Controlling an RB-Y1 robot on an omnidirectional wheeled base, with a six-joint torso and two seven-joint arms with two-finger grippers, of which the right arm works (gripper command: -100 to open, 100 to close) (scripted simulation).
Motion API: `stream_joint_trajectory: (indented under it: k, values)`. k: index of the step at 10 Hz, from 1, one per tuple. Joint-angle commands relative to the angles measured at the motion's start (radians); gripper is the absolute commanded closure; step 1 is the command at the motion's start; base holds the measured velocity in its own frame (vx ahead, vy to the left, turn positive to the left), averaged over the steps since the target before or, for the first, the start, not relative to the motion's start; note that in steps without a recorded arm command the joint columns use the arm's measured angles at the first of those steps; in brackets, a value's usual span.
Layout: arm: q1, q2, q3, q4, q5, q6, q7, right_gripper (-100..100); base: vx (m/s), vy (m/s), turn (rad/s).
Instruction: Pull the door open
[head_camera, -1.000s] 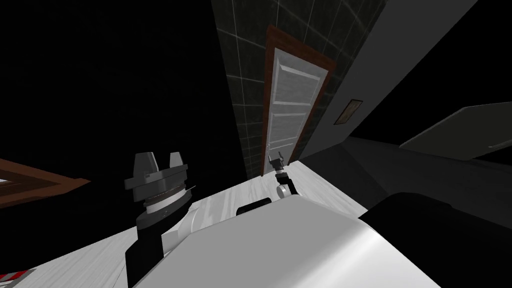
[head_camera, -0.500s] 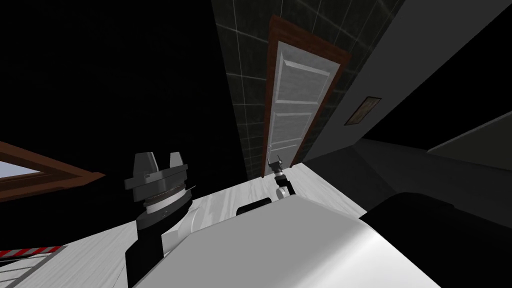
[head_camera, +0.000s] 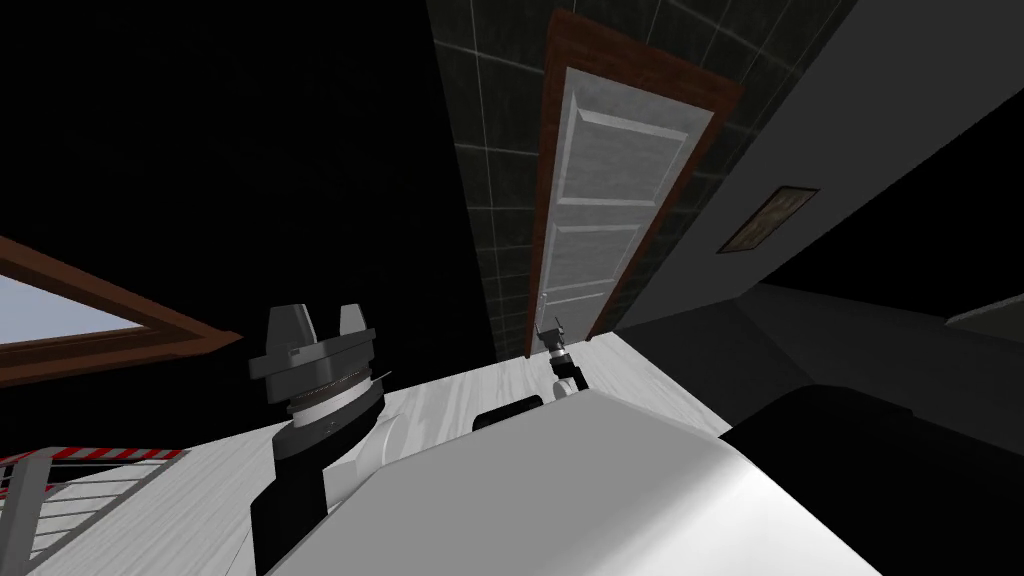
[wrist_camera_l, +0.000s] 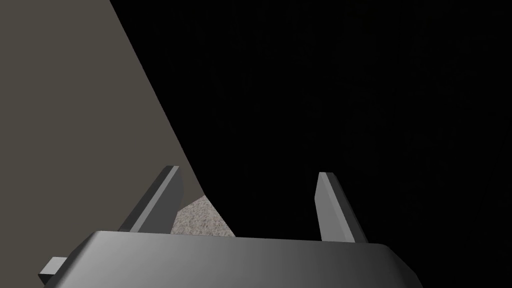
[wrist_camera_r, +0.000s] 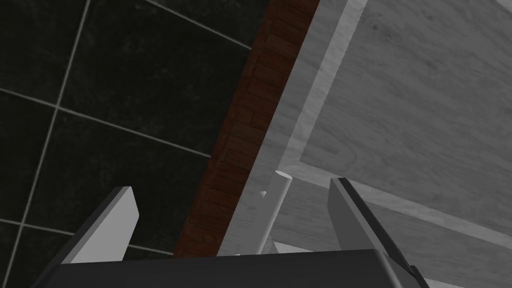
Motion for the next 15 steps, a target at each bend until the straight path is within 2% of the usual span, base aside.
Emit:
stream_joint_trajectory:
  k: [1,2,3,4,6,7,10,11,15]
  values:
    - [-0.019,-0.021,0.023,0.05,-0.05,-0.024,-0.05,-100,0.044,-0.094,0.21]
    - [-0.019,-0.021,0.023,0.069,-0.056,-0.024,-0.057,-100,0.036,-0.078,0.08]
    - [-0.029,-0.036,0.04,0.092,-0.092,-0.043,-0.093,-100,0.027,-0.076,0.1]
    - [-0.029,-0.036,0.04,0.112,-0.092,-0.043,-0.093,-100,0.027,-0.057,0.086]
    - [-0.049,-0.064,0.073,0.18,-0.158,-0.079,-0.157,-100,0.044,-0.08,0.181]
    - [-0.049,-0.064,0.073,0.194,-0.16,-0.079,-0.162,-100,0.025,-0.086,0.066]
    - [-0.075,-0.102,0.119,0.295,-0.254,-0.129,-0.257,-100,0.031,-0.087,0.167]
    - [-0.075,-0.102,0.119,0.307,-0.255,-0.129,-0.258,-100,0.039,-0.079,0.054]
    - [-0.105,-0.143,0.168,0.429,-0.357,-0.183,-0.362,-100,0.032,-0.088,0.147]
